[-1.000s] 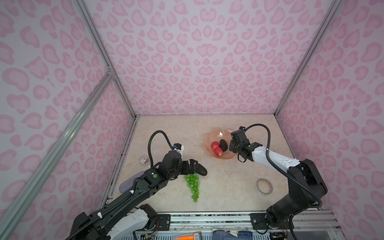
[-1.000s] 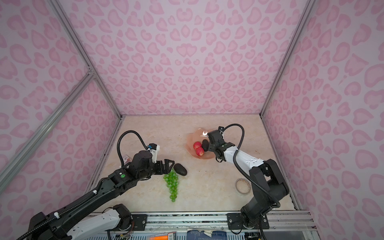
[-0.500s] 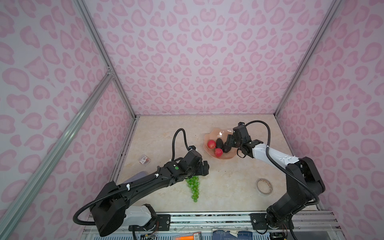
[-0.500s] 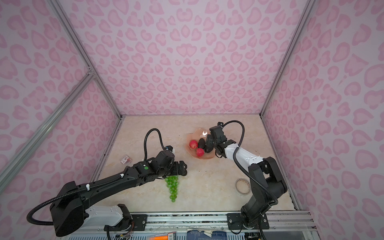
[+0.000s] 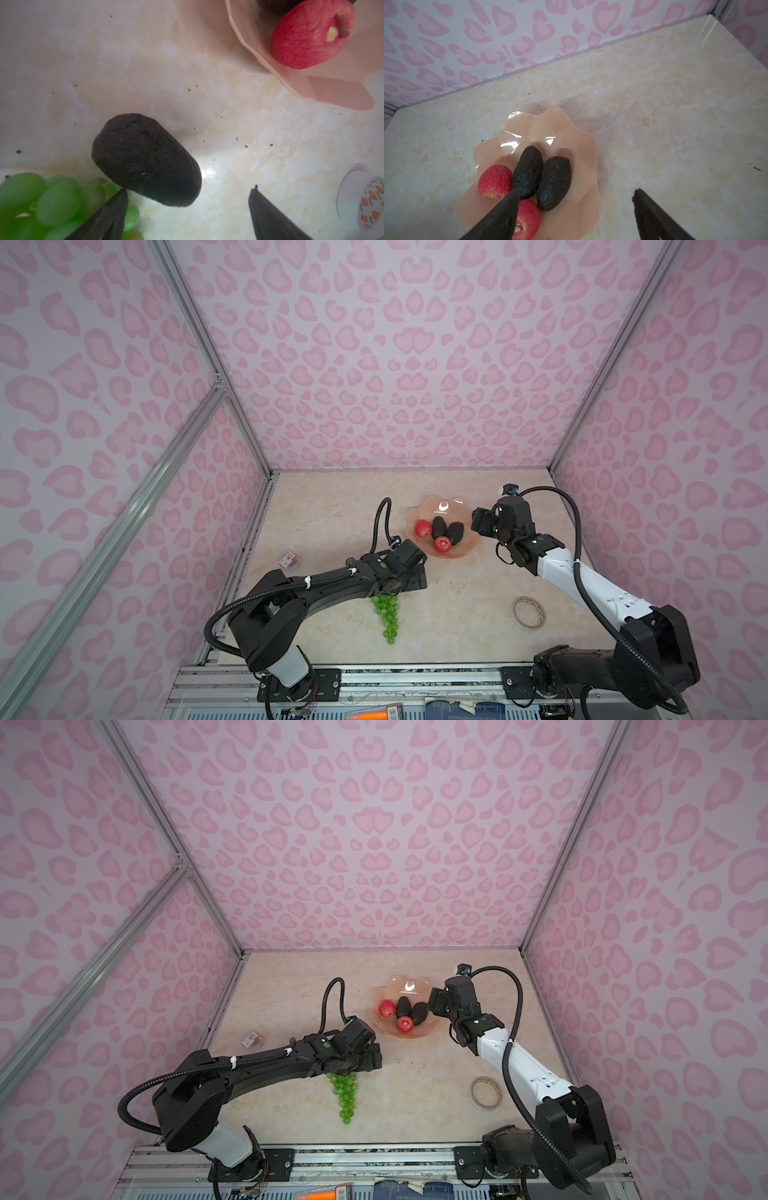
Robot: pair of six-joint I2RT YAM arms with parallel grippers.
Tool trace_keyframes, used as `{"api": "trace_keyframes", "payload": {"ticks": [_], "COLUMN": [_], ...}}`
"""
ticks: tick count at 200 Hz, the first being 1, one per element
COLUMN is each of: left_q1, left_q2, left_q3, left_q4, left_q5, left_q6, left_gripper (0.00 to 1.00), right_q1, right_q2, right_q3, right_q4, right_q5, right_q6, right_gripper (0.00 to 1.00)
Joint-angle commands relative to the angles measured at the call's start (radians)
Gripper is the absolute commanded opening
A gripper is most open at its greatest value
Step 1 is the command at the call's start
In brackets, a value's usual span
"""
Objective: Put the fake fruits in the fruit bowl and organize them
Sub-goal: 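Place the avocado in the bowl with right gripper while left grasps the last avocado, then carry the last avocado into the bowl with the left gripper and release it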
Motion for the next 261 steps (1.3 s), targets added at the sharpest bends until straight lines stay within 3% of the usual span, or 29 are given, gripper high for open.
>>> {"api": "trace_keyframes", "payload": {"ticks": [1, 76, 87, 121, 130, 201, 207, 261], "left_q1": [0.009, 0.057, 0.058, 0.058, 0.058, 0.058, 0.056, 0.045], "left_q2": [0.044, 0.137, 0.145, 0.153, 0.153, 0.139, 0.119, -0.051], "left_q3": [0.043, 0.091, 0.101, 0.122, 0.123, 0.111, 0.112, 0.236], "left_q4": [-0.029, -0.022, -0.022, -0.015, -0.016, -0.019, -0.019, -0.026], "left_q5": [-0.028, -0.014, -0.016, -0.015, -0.01, -0.019, -0.028, -0.09], "left_q6": [0.012, 0.061, 0.073, 0.107, 0.114, 0.148, 0.157, 0.414], "left_gripper": [0.91, 0.89, 0.81, 0.45, 0.4, 0.37, 0.33, 0.34], "right_q1": [-0.016, -0.078, -0.08, -0.08, -0.081, -0.089, -0.09, -0.098], "right_q2": [-0.034, -0.091, -0.093, -0.115, -0.124, -0.241, -0.251, -0.365], "right_q3": [-0.031, -0.088, -0.088, -0.095, -0.097, -0.135, -0.137, -0.223], "right_q4": [0.001, 0.028, 0.026, 0.016, 0.009, -0.021, -0.025, -0.031], "right_q5": [-0.014, -0.067, -0.076, -0.09, -0.089, -0.056, -0.057, -0.083], "right_q6": [-0.014, -0.001, -0.001, 0.0, -0.001, -0.003, -0.003, -0.008], "right_gripper": [0.86, 0.86, 0.86, 0.88, 0.88, 0.89, 0.9, 0.97]}}
